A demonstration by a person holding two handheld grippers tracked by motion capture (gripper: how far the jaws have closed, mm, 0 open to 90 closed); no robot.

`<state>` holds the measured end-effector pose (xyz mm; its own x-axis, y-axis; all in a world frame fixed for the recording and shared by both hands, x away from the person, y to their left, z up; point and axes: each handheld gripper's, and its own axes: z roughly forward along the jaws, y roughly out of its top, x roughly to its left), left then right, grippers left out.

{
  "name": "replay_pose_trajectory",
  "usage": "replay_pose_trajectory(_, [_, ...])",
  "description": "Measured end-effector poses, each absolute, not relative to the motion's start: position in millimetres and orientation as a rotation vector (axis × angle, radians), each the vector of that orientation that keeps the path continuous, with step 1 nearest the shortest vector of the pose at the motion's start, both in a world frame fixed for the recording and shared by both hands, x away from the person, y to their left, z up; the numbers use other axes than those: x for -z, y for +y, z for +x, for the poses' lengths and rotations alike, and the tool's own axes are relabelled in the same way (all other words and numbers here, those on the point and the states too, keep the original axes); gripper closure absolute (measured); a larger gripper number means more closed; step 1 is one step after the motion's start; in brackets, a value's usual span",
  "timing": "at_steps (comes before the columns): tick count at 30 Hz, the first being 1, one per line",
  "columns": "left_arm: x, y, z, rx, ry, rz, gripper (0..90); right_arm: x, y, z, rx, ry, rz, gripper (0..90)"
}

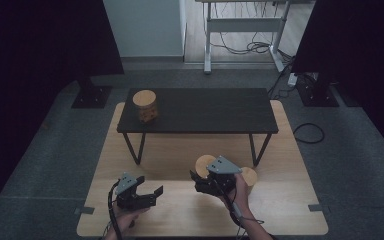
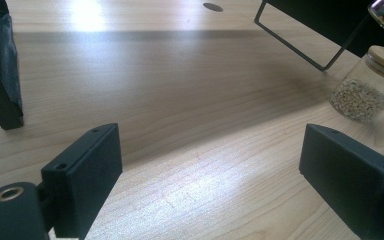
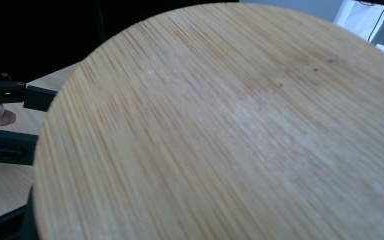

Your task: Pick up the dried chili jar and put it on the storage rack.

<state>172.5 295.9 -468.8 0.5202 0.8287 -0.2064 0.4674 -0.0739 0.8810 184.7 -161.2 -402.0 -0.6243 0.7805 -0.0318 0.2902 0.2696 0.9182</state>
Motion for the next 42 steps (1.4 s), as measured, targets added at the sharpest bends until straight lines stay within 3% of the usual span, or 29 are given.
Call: replay_pose_trajectory(42, [469,290,173,-0.428,1.083,1.738,9.6,371,-166,194,-1.36,2.068,0.858,23.9])
